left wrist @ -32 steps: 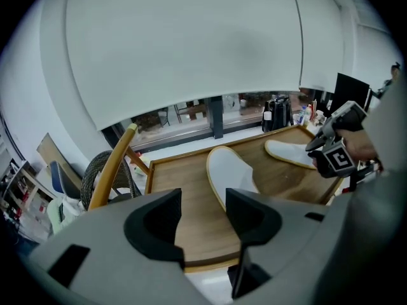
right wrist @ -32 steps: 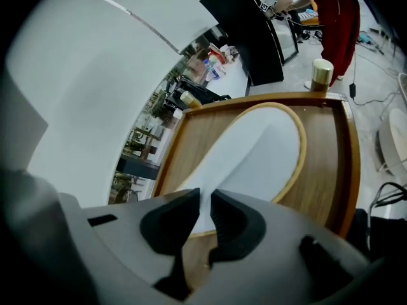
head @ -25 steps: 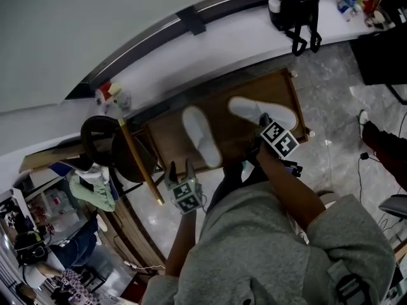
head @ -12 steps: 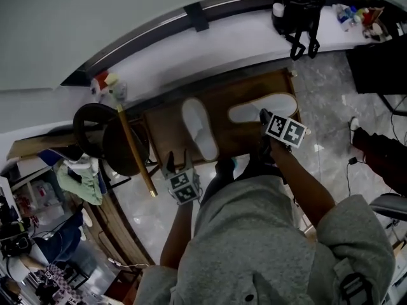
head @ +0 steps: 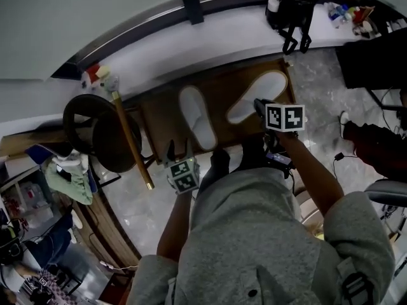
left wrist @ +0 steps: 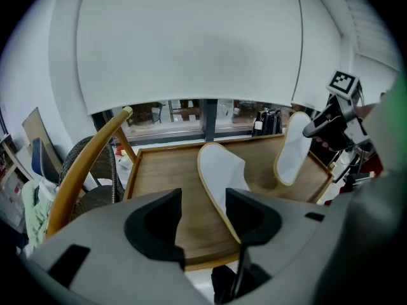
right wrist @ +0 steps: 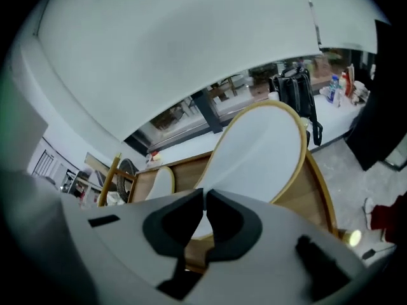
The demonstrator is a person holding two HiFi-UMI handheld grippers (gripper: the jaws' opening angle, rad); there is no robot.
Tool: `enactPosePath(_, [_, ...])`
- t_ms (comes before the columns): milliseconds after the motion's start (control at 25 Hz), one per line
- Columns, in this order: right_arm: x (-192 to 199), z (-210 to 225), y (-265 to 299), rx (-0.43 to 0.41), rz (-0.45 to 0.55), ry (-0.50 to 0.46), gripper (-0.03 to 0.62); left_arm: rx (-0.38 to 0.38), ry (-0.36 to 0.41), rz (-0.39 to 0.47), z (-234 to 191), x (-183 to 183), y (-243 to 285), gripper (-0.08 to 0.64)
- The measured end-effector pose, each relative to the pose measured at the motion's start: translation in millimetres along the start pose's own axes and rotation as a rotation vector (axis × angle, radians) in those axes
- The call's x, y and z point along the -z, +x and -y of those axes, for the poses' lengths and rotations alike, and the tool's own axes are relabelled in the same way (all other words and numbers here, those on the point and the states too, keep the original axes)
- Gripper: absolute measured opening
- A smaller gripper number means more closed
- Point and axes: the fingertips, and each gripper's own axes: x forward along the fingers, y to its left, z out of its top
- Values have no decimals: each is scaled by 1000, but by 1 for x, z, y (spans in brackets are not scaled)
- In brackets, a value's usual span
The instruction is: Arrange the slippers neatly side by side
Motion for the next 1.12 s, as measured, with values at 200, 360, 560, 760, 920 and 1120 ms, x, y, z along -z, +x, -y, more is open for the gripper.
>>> enactPosePath(200, [4,-20,-13,-12,-82,-143,35,26,-17,14,-7,4,0,219])
enactPosePath(360, [19,-37,-16,-21,-175,-248,35,48,-33,26,-11,7,0,219])
enactPosePath(560, [45,-48,6,17,-289,-401,35,64,-32,36,-18,6,-2,219])
enactPosePath(760, [66,-57,43,27,-387,-491,35,56,-40,44,-29,6,-4,219])
enactPosePath(920, [73,-67,71,22,-420,-538,35,39,-49,39,-40,11,-7,219])
enactPosePath(1120, [75,-70,94,38,-453,-595,35,16,-65,30,-53,19,-12,219])
